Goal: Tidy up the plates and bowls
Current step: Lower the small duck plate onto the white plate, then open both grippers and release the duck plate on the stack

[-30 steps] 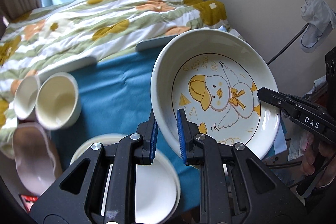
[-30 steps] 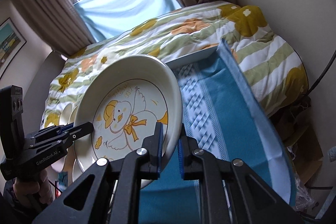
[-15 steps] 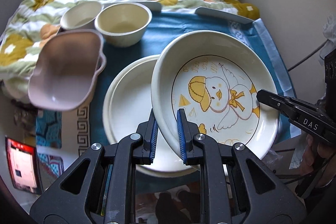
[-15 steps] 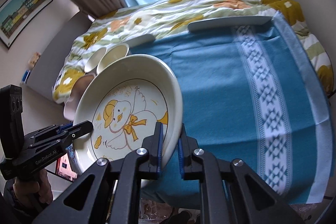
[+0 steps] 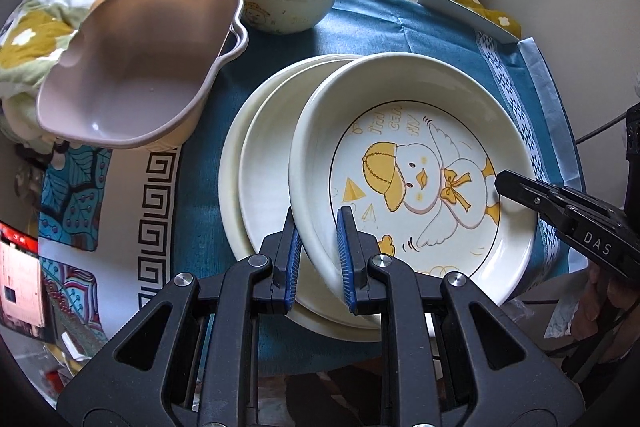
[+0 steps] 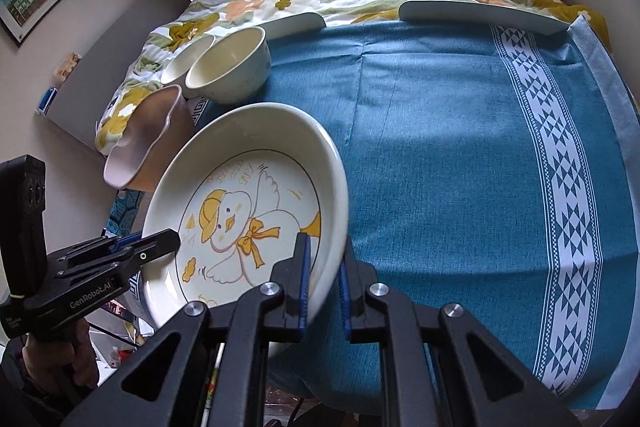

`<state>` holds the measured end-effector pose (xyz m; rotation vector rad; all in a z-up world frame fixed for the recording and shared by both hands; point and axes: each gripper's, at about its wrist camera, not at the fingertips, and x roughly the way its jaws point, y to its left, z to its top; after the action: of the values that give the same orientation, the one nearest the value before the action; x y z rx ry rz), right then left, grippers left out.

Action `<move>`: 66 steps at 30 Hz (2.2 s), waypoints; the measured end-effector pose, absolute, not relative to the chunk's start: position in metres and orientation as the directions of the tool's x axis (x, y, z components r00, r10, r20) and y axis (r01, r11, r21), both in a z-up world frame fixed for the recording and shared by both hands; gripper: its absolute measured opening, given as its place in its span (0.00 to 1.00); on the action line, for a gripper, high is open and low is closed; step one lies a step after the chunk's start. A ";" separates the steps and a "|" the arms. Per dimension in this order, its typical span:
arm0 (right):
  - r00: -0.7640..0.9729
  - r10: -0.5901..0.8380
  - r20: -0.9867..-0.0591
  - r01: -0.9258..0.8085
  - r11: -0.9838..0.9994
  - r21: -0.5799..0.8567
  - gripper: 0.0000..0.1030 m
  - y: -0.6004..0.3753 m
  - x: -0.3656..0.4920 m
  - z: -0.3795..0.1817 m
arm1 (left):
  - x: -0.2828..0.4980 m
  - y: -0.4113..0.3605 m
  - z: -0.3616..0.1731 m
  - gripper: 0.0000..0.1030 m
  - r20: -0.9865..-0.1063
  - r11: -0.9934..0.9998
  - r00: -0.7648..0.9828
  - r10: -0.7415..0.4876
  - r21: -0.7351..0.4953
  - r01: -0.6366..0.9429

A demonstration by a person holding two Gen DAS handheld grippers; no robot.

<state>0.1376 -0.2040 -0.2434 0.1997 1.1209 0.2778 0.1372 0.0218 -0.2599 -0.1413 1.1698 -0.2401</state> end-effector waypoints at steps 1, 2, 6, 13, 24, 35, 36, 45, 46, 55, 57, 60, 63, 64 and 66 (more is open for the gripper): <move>0.406 0.317 -0.857 -0.119 0.948 0.294 0.11 -0.204 0.138 -0.244 | 0.138 0.022 -0.261 0.15 -0.893 0.965 0.368 -0.260 -0.235 0.113; 0.405 0.316 -0.858 -0.118 0.949 0.293 0.11 -0.205 0.139 -0.245 | 0.138 0.023 -0.262 0.15 -0.893 0.965 0.366 -0.261 -0.236 0.113; 0.404 0.309 -0.861 -0.120 0.951 0.285 0.11 -0.202 0.143 -0.246 | 0.142 0.023 -0.265 0.15 -0.896 0.965 0.360 -0.261 -0.236 0.112; 0.407 0.296 -0.864 -0.131 0.955 0.265 0.12 -0.199 0.146 -0.245 | 0.144 0.021 -0.270 0.16 -0.902 0.968 0.350 -0.252 -0.228 0.109; 0.413 0.266 -0.871 -0.163 0.962 0.217 0.12 -0.192 0.148 -0.247 | 0.144 -0.017 -0.264 0.20 -0.914 0.987 0.404 -0.024 0.042 0.154; 0.416 0.272 -0.868 -0.158 0.961 0.225 0.12 -0.188 0.147 -0.251 | 0.137 -0.035 -0.263 0.21 -0.861 0.946 0.484 0.158 0.273 0.177; 0.417 0.264 -0.870 -0.160 0.963 0.216 0.12 -0.187 0.147 -0.250 | 0.137 -0.035 -0.264 0.21 -0.857 0.941 0.488 0.167 0.286 0.180; 0.434 0.171 -0.885 -0.174 0.979 0.104 0.13 -0.173 0.147 -0.250 | 0.134 -0.034 -0.263 0.21 -0.843 0.931 0.501 0.194 0.319 0.178; 0.435 0.161 -0.886 -0.177 0.980 0.091 0.13 -0.172 0.147 -0.250 | 0.134 -0.033 -0.263 0.21 -0.840 0.930 0.504 0.202 0.326 0.171; 0.443 0.169 -0.881 -0.181 0.979 0.097 0.13 -0.172 0.146 -0.248 | 0.135 -0.027 -0.260 0.21 -0.849 0.942 0.496 0.182 0.296 0.161; 0.441 0.175 -0.880 -0.177 0.978 0.105 0.13 -0.173 0.146 -0.247 | 0.135 -0.026 -0.259 0.21 -0.856 0.945 0.487 0.174 0.284 0.162; 0.447 0.198 -0.872 -0.175 0.976 0.132 0.13 -0.177 0.146 -0.239 | 0.136 -0.017 -0.249 0.21 -0.884 0.971 0.454 0.109 0.192 0.142; 0.462 0.240 -0.854 -0.172 0.969 0.179 0.13 -0.186 0.148 -0.221 | 0.135 -0.005 -0.226 0.21 -0.886 0.987 0.460 0.064 0.126 0.104; 0.464 0.251 -0.850 -0.175 0.966 0.190 0.13 -0.188 0.149 -0.215 | 0.134 -0.001 -0.217 0.21 -0.882 0.990 0.469 0.049 0.104 0.092; 0.470 0.281 -0.837 -0.183 0.958 0.219 0.13 -0.193 0.152 -0.200 | 0.131 0.009 -0.194 0.21 -0.868 0.997 0.496 0.025 0.061 0.056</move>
<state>0.1523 -0.1926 -0.1996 0.1040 1.0439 0.2849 0.1315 0.0091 -0.1942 0.0847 1.0518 -0.0189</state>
